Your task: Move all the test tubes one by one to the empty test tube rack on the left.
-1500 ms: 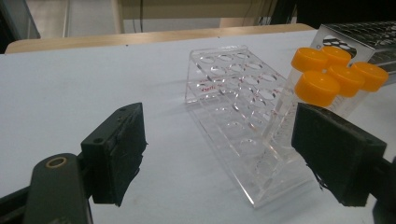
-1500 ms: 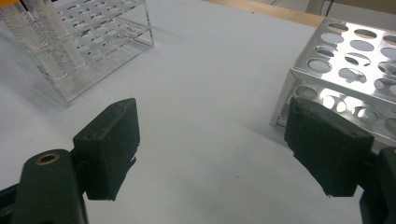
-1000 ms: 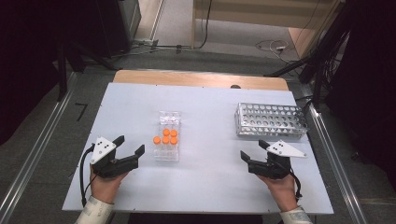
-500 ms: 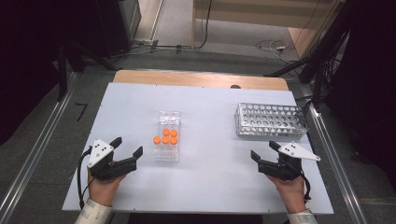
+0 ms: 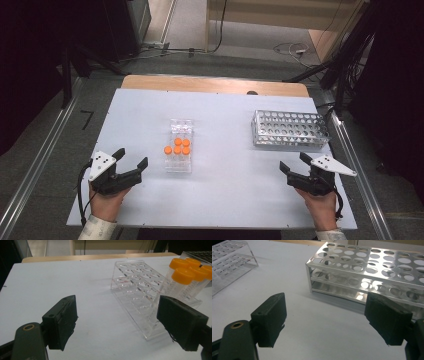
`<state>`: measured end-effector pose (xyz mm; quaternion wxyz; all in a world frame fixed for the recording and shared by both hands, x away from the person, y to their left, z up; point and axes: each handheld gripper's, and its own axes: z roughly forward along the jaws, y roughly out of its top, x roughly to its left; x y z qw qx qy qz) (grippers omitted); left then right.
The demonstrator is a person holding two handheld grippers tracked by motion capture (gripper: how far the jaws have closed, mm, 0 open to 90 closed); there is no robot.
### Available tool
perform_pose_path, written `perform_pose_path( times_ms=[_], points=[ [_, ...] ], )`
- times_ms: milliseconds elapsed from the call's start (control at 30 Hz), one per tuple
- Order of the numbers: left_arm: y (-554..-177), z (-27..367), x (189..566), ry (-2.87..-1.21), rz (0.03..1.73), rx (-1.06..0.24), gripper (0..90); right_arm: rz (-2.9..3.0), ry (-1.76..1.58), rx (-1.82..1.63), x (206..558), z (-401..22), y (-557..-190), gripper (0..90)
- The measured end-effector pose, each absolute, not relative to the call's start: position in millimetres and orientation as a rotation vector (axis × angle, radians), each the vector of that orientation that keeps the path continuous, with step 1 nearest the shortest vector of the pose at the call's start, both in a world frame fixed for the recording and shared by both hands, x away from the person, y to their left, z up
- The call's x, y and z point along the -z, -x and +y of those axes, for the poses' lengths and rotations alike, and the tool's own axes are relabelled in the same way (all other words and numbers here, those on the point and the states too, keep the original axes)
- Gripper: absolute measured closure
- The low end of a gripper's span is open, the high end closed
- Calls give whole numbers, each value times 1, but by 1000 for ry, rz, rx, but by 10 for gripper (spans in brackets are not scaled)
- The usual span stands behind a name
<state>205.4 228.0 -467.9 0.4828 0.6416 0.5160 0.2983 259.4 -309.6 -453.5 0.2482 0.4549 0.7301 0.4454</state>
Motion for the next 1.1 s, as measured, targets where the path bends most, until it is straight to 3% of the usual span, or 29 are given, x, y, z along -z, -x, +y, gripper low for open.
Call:
perform_pose_path(
  times_ms=[1100],
  points=[
    [-190, 249, 472, -1538, 1303, -755, 170, 1888, -1332, -1170, 454, -348, -247, 165]
  ],
)
